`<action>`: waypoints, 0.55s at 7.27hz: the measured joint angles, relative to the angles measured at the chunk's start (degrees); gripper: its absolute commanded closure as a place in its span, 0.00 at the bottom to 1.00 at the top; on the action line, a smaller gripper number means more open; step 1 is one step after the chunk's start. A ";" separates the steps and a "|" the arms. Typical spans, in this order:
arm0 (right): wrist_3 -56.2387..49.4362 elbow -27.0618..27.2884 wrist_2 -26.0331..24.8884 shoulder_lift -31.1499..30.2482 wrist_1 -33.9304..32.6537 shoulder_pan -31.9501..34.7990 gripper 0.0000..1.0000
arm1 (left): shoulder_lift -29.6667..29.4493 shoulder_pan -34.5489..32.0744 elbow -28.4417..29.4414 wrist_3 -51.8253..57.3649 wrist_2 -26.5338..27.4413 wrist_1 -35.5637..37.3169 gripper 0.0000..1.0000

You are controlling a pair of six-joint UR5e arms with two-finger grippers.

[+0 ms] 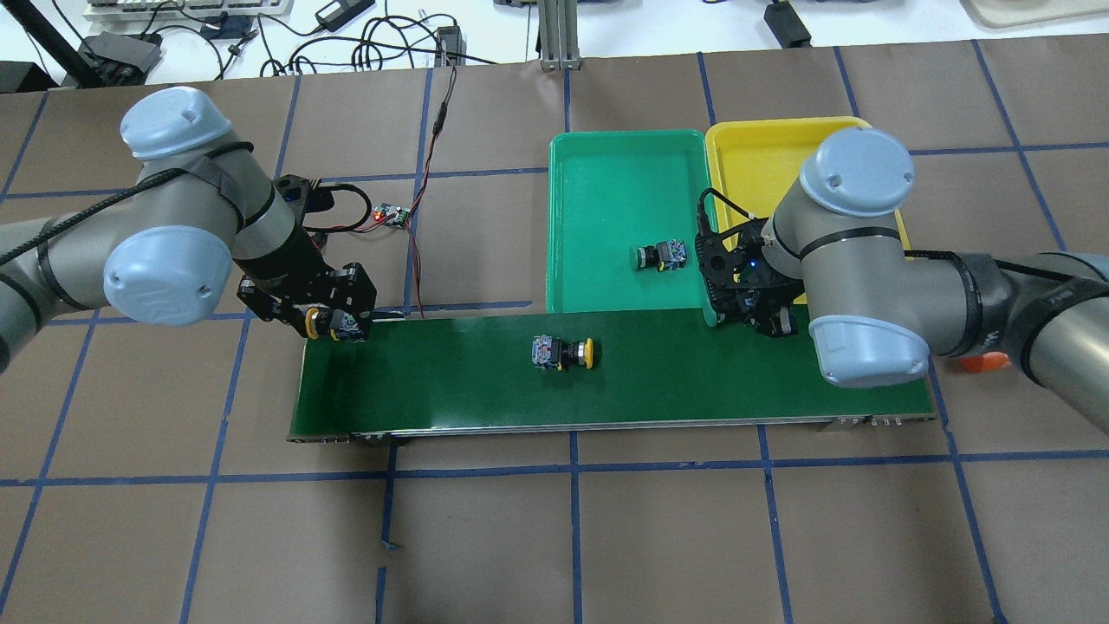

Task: Sort buttons by color to trays
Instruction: 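Place green button in green tray while left gripper sets yellow button on belt, then return right gripper to belt end while left gripper reaches toward the orange battery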

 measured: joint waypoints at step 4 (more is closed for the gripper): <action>-1.23 -13.13 2.29 9.56 3.46 2.55 0.00 | 1.88 -1.35 -4.14 -4.52 -0.19 2.62 0.00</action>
